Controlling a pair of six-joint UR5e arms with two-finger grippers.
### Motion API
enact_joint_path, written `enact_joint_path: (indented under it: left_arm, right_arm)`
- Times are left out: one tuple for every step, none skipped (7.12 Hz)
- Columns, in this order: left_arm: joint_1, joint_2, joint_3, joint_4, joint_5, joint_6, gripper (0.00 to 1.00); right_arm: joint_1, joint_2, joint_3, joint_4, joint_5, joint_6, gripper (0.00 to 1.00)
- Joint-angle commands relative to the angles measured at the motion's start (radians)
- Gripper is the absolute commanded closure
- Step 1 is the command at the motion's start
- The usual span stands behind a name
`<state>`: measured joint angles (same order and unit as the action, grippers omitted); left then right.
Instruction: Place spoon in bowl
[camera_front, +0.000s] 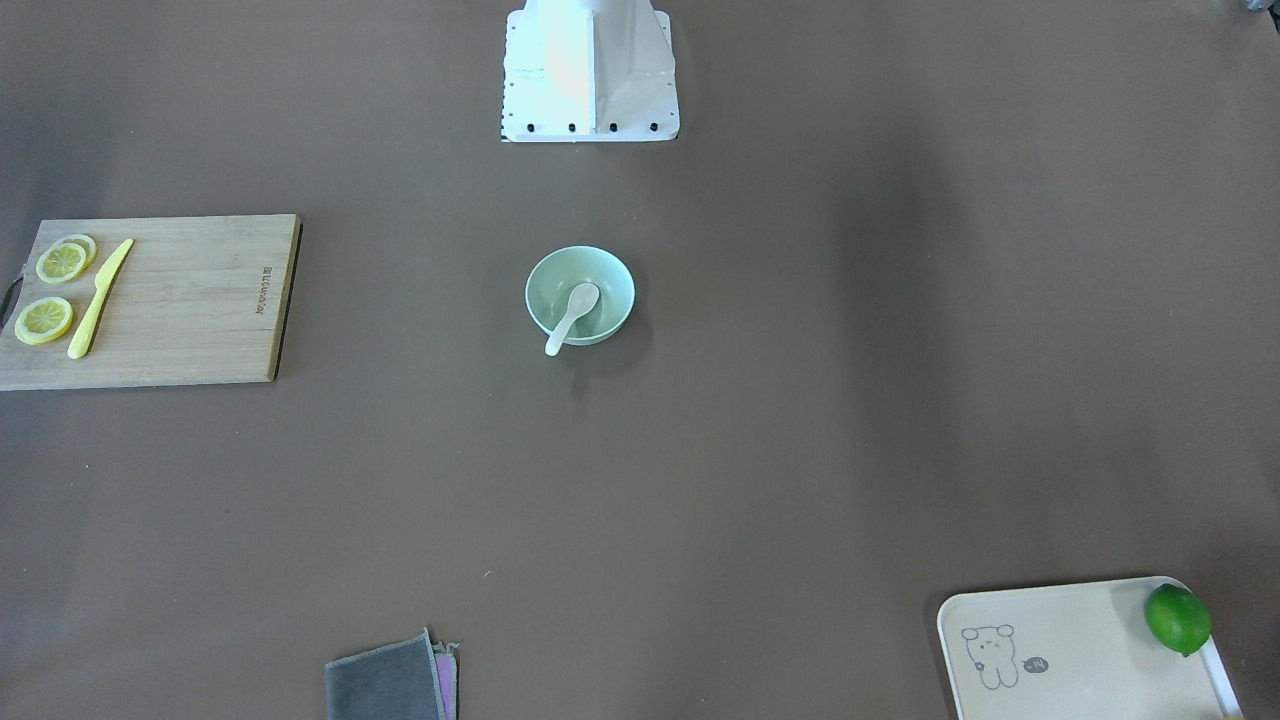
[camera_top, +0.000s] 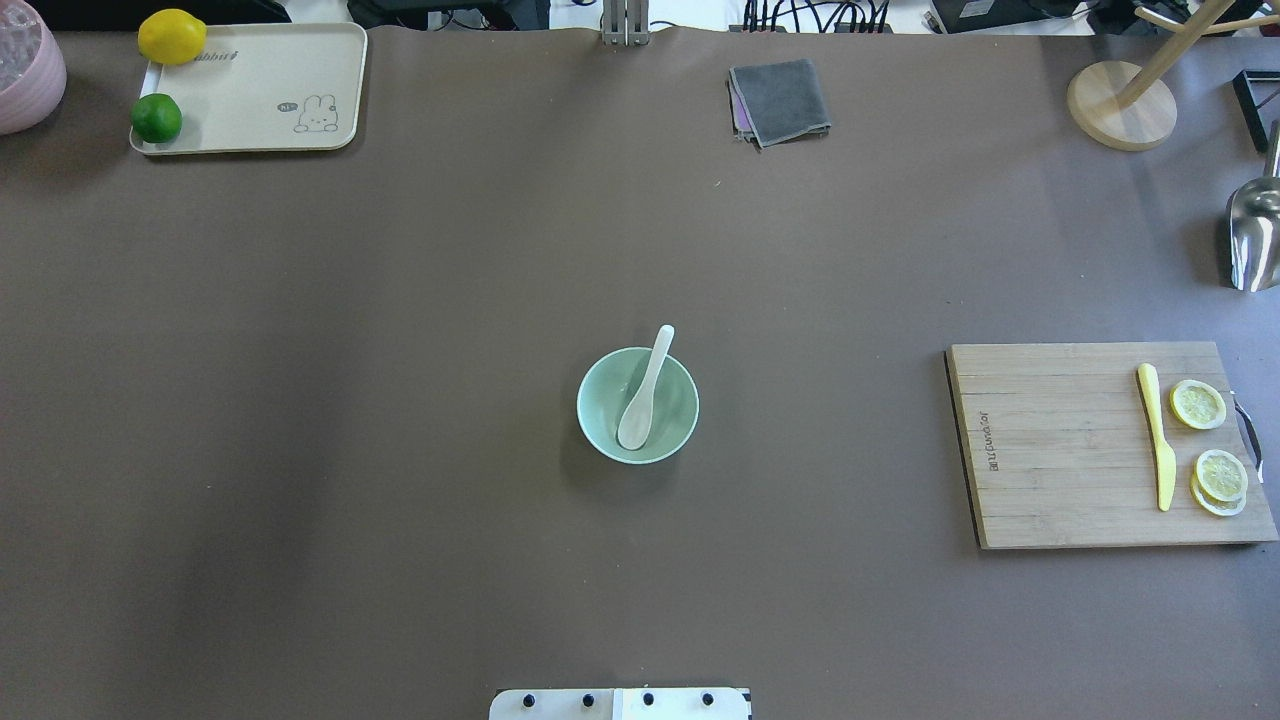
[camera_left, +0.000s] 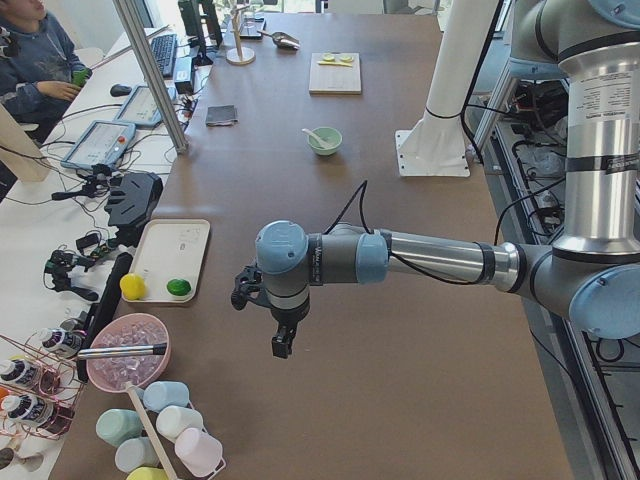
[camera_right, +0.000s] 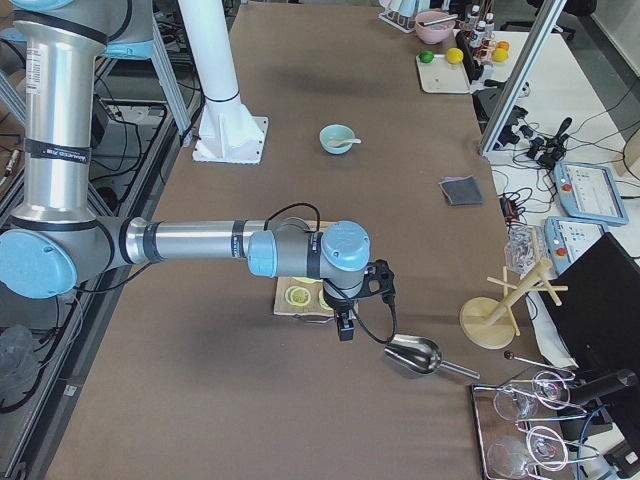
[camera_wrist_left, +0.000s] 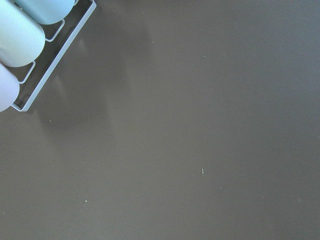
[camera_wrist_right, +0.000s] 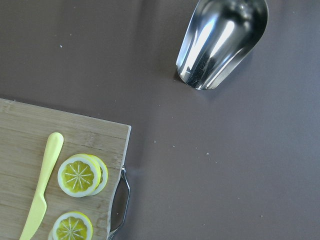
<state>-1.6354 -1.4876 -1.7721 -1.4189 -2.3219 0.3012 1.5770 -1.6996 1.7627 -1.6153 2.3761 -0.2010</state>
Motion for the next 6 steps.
enact_joint_path:
  left_arm:
    - [0.0, -0.002, 0.023, -0.002, -0.001, -0.001, 0.02]
    - [0.002, -0.006, 0.031, -0.002, -0.001, 0.001, 0.02]
    - [0.002, -0.008, 0.036, -0.002, -0.001, 0.001, 0.02]
    - [0.002, -0.01, 0.039, -0.002, -0.001, 0.001, 0.02]
    - [0.002, -0.01, 0.039, -0.002, -0.001, 0.001, 0.02]
    - [0.002, -0.01, 0.042, -0.003, -0.001, 0.001, 0.02]
  right_arm:
    - [0.0, 0.0, 0.0, 0.0, 0.003, -0.002, 0.0]
    - [-0.003, 0.0, -0.002, 0.0, 0.0, -0.005, 0.0]
    - [-0.003, 0.0, 0.0, 0.0, 0.0, -0.006, 0.0]
    - [-0.005, 0.0, 0.0, 0.0, 0.0, -0.009, 0.0]
    - [-0.005, 0.0, 0.0, 0.0, -0.001, -0.011, 0.0]
    - [-0.005, 0.0, 0.0, 0.0, -0.001, -0.011, 0.0]
